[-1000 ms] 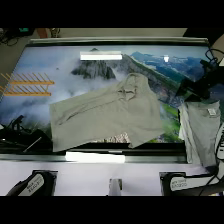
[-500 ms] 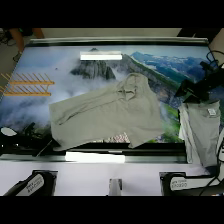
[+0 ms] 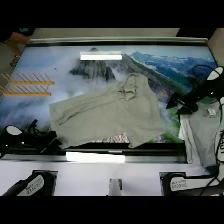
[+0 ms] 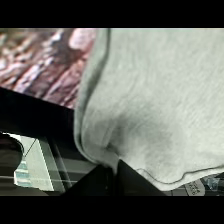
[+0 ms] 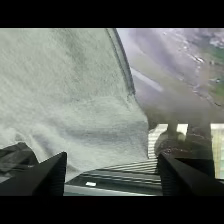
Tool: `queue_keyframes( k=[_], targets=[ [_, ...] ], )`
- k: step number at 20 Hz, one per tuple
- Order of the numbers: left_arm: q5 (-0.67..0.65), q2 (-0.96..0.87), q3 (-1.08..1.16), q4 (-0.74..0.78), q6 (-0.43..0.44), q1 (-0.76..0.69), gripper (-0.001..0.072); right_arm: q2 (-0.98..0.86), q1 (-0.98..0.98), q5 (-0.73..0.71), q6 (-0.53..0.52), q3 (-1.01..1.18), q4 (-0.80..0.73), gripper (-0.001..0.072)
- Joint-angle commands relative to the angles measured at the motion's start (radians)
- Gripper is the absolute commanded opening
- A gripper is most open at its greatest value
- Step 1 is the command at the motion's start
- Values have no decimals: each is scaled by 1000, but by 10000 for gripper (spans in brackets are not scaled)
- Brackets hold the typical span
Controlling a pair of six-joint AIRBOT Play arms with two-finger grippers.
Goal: Fold the shirts.
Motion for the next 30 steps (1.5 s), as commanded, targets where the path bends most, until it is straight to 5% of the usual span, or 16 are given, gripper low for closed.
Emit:
queue_keyframes(
  k=[1,5,13,15,16,17,20,23,30],
  targets=[
    [5,12,0,13,20,-7,39,-4,50,-126,-49,-120,-35,480],
    [-26,48,0,14,24,-7,40,-76,62,-186,-56,-150,4,413],
    [-50,104,0,13,23,-7,39,-169,62,-186,-110,-150,50,402],
    [-53,120,2,13,23,-7,39,-184,63,-192,-113,-151,55,285],
    [-53,130,6,10,24,-7,39,-186,63,-201,-116,-151,55,120],
    [-55,145,13,0,23,-7,39,-184,62,-213,-121,-150,54,30],
    [-61,208,97,-84,48,-7,38,-133,62,-217,-185,-125,63,25],
    [36,294,408,-92,76,-6,37,26,62,-294,-213,6,76,25],
    [484,316,1490,-88,72,-6,37,612,62,-867,-115,456,75,27]
  ],
)
